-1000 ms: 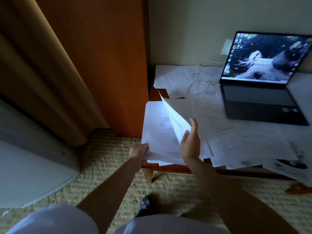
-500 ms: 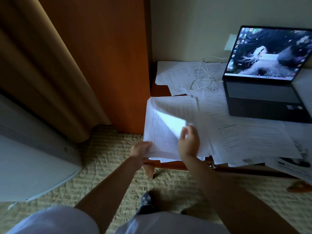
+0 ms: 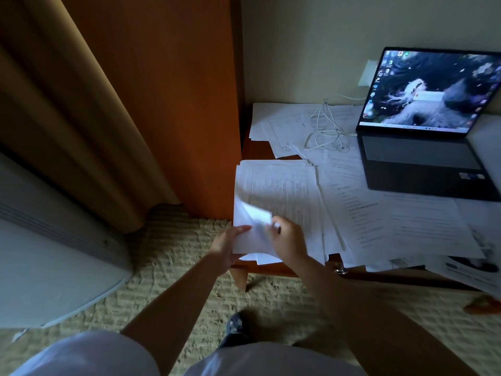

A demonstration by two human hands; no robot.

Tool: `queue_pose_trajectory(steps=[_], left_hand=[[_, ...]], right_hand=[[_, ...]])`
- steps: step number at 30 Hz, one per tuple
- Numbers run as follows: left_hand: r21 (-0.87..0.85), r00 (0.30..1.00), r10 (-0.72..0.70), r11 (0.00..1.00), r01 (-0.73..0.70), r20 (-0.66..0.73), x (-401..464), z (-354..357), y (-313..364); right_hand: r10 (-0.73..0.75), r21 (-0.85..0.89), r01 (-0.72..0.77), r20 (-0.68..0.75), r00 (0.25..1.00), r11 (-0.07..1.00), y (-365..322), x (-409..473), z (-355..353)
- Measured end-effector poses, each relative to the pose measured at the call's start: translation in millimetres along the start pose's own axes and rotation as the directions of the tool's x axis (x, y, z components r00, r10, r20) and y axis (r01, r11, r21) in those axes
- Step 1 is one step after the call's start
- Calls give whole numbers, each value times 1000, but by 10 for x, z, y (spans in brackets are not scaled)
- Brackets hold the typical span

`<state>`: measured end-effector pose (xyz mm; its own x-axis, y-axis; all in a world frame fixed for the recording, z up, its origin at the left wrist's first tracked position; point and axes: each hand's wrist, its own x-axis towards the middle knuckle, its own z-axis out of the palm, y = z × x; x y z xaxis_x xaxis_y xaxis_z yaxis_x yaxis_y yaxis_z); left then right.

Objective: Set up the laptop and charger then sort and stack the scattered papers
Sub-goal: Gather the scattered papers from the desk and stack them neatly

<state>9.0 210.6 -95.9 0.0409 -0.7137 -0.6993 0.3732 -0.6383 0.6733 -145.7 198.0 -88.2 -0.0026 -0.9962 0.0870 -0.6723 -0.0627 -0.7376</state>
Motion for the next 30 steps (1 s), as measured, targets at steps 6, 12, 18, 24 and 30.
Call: queue_pose_trajectory(steps=[6, 12, 18, 24, 30], left_hand=[[283, 947, 177, 954, -98, -270, 35, -73, -62], [379, 935, 136, 926, -1, -329, 90, -12, 83], [758, 929, 266, 652, 23, -257, 134, 146, 174], [588, 967, 114, 807, 43, -228, 290, 253, 223], [526, 981, 19, 846, 86, -191, 324, 168, 297]], right_hand=[[23, 170, 11, -198, 980, 985, -197, 30, -165], [211, 185, -263, 263, 942, 947, -61, 8, -71], [463, -376, -418, 33, 886, 827, 500, 313, -332], [619, -237, -590, 66, 783, 772, 673, 479, -358], [554, -325, -501, 95, 827, 802, 588, 456, -341]])
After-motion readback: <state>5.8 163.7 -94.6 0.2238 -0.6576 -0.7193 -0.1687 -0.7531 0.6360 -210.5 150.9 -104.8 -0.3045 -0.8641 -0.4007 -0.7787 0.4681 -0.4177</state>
